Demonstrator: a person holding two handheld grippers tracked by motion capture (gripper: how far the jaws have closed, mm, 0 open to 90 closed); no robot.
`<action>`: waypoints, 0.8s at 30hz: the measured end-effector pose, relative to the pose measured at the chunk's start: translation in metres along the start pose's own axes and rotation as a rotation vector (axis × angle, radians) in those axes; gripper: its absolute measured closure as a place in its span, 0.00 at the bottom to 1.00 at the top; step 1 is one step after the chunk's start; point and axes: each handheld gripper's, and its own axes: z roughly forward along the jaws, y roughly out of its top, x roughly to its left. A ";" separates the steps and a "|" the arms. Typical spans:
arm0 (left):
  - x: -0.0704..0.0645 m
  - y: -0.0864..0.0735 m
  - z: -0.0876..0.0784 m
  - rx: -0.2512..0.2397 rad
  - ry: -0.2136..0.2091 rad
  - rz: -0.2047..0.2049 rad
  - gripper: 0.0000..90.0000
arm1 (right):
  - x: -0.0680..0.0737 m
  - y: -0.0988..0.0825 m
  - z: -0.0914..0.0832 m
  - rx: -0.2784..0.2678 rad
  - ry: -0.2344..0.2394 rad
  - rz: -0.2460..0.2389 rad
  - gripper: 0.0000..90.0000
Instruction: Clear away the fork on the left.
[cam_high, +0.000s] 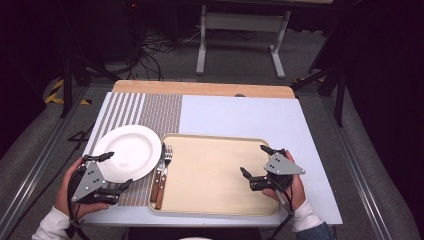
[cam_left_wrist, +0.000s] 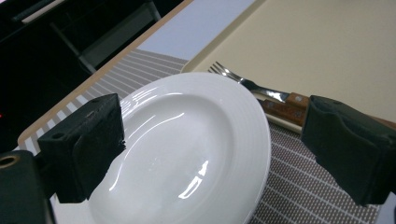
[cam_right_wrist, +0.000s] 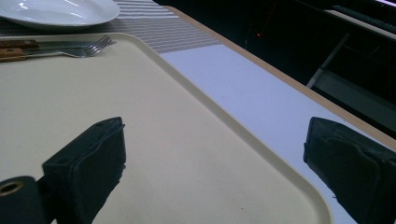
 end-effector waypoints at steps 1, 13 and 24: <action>0.001 -0.002 0.000 0.001 0.003 -0.006 0.07 | 0.000 0.000 0.000 -0.002 0.000 0.002 0.07; 0.006 -0.026 -0.007 0.029 -0.002 -0.051 0.07 | 0.001 0.002 0.004 0.002 0.004 0.000 0.07; 0.006 -0.033 -0.005 0.056 -0.020 -0.040 0.07 | 0.001 0.001 0.007 0.006 0.012 0.004 0.07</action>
